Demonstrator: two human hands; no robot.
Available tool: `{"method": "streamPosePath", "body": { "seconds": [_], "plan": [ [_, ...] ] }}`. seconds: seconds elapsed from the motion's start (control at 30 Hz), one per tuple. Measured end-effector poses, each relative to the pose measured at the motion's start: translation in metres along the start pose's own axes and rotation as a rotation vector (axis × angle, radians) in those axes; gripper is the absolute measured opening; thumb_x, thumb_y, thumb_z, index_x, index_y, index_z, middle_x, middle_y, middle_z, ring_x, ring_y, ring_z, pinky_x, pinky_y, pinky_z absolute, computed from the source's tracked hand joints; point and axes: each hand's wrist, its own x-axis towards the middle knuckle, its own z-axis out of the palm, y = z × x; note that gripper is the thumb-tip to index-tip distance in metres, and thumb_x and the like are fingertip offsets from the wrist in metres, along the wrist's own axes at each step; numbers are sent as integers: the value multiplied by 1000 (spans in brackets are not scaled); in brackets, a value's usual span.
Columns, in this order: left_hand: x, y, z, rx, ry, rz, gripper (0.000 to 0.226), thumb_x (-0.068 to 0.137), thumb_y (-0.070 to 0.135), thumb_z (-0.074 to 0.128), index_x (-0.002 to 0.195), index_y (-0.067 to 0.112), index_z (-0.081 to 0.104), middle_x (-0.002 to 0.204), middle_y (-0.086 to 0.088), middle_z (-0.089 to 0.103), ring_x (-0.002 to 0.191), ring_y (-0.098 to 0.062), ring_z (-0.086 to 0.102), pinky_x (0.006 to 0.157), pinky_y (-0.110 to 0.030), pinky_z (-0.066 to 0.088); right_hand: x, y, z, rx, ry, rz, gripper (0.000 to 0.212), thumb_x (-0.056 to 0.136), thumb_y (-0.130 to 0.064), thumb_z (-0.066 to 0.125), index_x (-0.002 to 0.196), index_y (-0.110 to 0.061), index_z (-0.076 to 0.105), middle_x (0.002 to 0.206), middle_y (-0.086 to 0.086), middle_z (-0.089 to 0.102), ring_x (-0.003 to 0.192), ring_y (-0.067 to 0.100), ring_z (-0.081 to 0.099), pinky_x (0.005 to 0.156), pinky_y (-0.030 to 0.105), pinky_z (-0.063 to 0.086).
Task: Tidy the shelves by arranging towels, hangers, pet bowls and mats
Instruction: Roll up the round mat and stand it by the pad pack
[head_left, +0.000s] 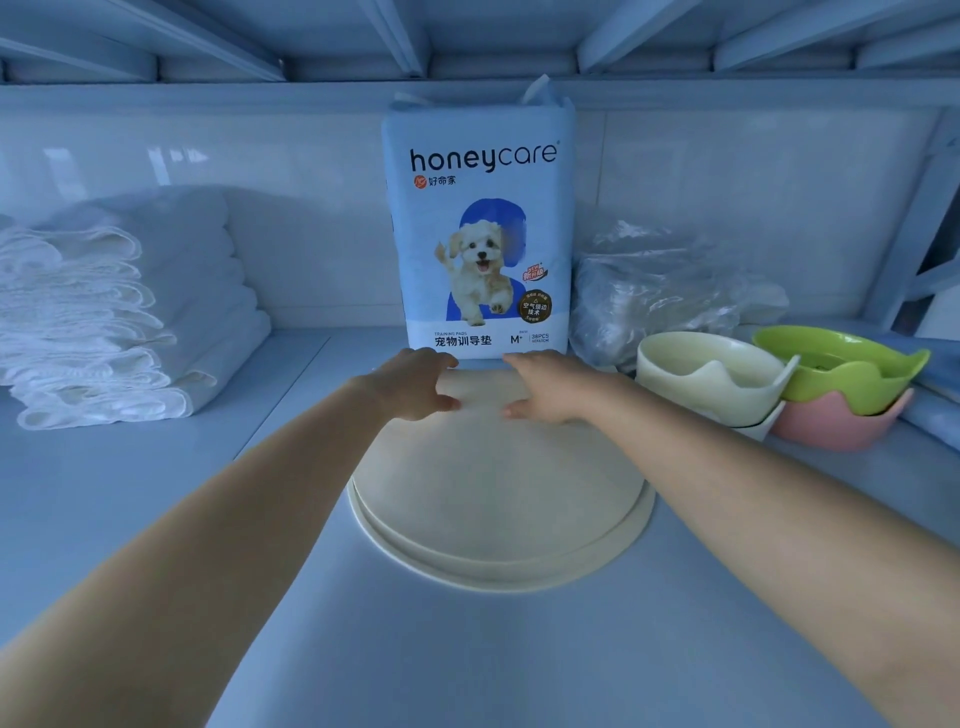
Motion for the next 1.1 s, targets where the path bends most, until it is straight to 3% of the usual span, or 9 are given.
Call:
{"method": "streamPosePath", "body": {
  "seconds": [0.1, 0.27, 0.37, 0.5, 0.6, 0.7, 0.83, 1.0, 1.1],
  "plan": [
    [2, 2, -1, 78, 40, -15, 61, 83, 44, 63, 137, 23, 41, 132, 1, 48, 126, -23, 35, 99, -44, 35, 5, 1, -2, -43, -25, 27, 62, 84, -48, 60, 131, -12, 41, 133, 7, 48, 121, 26, 45, 98, 38, 39],
    [5, 7, -2, 98, 155, -13, 40, 77, 43, 70, 112, 28, 56, 101, 7, 54, 102, -18, 44, 77, -33, 36, 10, 1, -2, -13, 66, 64, 53, 82, -31, 63, 131, -20, 44, 131, 2, 49, 120, 22, 46, 92, 34, 39],
    [9, 8, 0, 48, 230, -57, 29, 77, 38, 70, 102, 33, 56, 96, 8, 56, 92, -17, 48, 66, -31, 38, 12, 2, 0, 21, 178, 85, 41, 81, -25, 64, 120, -21, 52, 120, 0, 56, 111, 21, 50, 79, 30, 38],
    [19, 8, 5, 85, 421, -71, 24, 82, 34, 65, 104, 34, 56, 93, 8, 56, 91, -17, 50, 59, -29, 32, 24, 1, -5, -24, 310, 120, 27, 85, -23, 61, 112, -19, 57, 112, 1, 61, 105, 21, 55, 71, 27, 37],
    [31, 8, 7, 188, 526, -43, 30, 88, 27, 60, 116, 27, 53, 106, 5, 58, 105, -19, 49, 66, -32, 34, 39, -2, -11, -88, 375, 158, 26, 87, -18, 59, 113, -15, 58, 112, 3, 62, 106, 23, 54, 69, 28, 38],
    [38, 5, 12, 219, 530, -23, 47, 87, 20, 61, 131, 20, 44, 123, -1, 51, 114, -23, 46, 90, -31, 37, 48, -4, -11, -116, 421, 154, 25, 86, -8, 58, 111, -13, 57, 111, 4, 62, 106, 23, 53, 67, 29, 36],
    [25, -3, 27, -22, 313, 0, 66, 90, 23, 57, 146, 22, 22, 152, 0, 23, 139, -21, 23, 106, -37, 32, 49, -3, -1, -144, 359, 78, 20, 88, -20, 60, 106, -11, 58, 113, 5, 61, 106, 25, 54, 77, 32, 38],
    [0, -19, 36, -160, 211, 32, 41, 96, 32, 43, 137, 30, 43, 150, 6, 31, 134, -14, 33, 105, -24, 27, 35, 4, 7, -5, 347, -25, 35, 87, -26, 61, 118, -11, 58, 126, 3, 56, 117, 23, 49, 96, 34, 38],
    [-16, -24, 40, -180, 201, 70, 32, 96, 35, 42, 125, 34, 56, 142, 10, 41, 130, -7, 37, 100, -18, 26, 16, 4, 12, 53, 322, -100, 41, 87, -22, 62, 126, -11, 56, 138, 6, 47, 128, 23, 40, 106, 29, 27]
  ]
}}
